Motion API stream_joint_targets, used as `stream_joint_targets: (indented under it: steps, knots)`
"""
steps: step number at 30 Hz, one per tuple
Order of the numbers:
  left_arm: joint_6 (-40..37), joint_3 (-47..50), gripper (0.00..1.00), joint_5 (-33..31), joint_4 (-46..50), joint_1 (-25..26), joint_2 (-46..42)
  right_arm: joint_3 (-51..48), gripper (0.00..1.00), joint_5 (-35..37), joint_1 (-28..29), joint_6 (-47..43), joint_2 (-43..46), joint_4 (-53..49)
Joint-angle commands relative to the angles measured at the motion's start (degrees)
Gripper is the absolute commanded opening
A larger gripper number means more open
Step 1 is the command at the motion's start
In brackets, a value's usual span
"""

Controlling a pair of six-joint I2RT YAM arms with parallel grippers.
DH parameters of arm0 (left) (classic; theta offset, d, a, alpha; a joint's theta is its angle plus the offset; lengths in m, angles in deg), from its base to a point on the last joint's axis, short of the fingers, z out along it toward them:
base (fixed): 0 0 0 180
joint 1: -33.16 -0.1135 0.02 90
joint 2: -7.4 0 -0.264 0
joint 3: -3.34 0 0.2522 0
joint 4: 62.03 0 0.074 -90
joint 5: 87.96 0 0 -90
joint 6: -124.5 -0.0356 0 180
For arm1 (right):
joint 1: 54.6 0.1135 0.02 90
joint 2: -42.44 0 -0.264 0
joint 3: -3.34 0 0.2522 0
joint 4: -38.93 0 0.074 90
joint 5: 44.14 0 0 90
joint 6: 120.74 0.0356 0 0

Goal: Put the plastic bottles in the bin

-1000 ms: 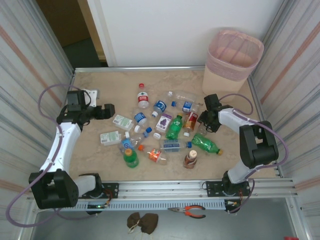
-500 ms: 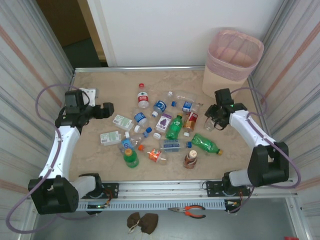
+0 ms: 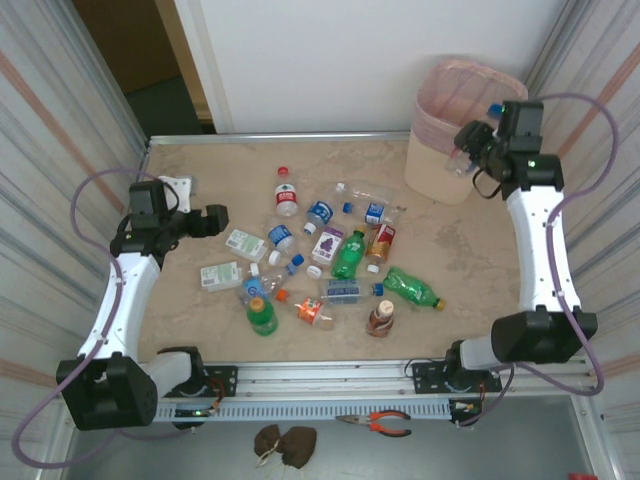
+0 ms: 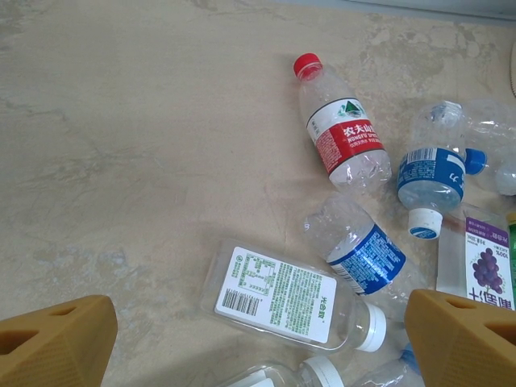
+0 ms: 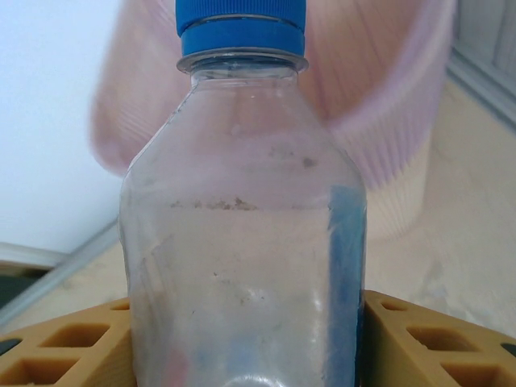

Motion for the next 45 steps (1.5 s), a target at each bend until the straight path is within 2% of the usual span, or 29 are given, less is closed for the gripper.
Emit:
stream_joint_targets:
  steps: [1,7,13,24,32,45]
  knots:
    - [-0.3,0.7,0.93,0.8,-0.6,0.0,-1.0,7.9,0.59,-3.4,-2.1,-1.5,-6.1,-0.5]
    - [-0.4,0.7,0.93,1.0,-1.0,0.0,-0.2,22.1,0.58,-7.2,-4.8,2.7,-17.2,2.6]
    - [-0.3,0.7,0.93,1.4,-1.0,0.0,0.3,31.9,0.57,-7.1,-4.7,2.6,-27.3,4.2]
    - [-0.3,0.9,0.93,1.4,-0.8,0.8,1.0,43.9,0.56,-7.0,-2.9,0.5,-41.5,2.3]
    - [-0.4,0.4,0.93,1.6,-0.1,0.9,1.9,45.3,0.55,-7.9,-2.3,-4.3,-44.7,-5.7]
    - [-1.1,-0.3,0.93,0.4,1.4,4.1,4.0,45.8,0.57,-14.2,-3.3,-18.8,-42.8,-22.4]
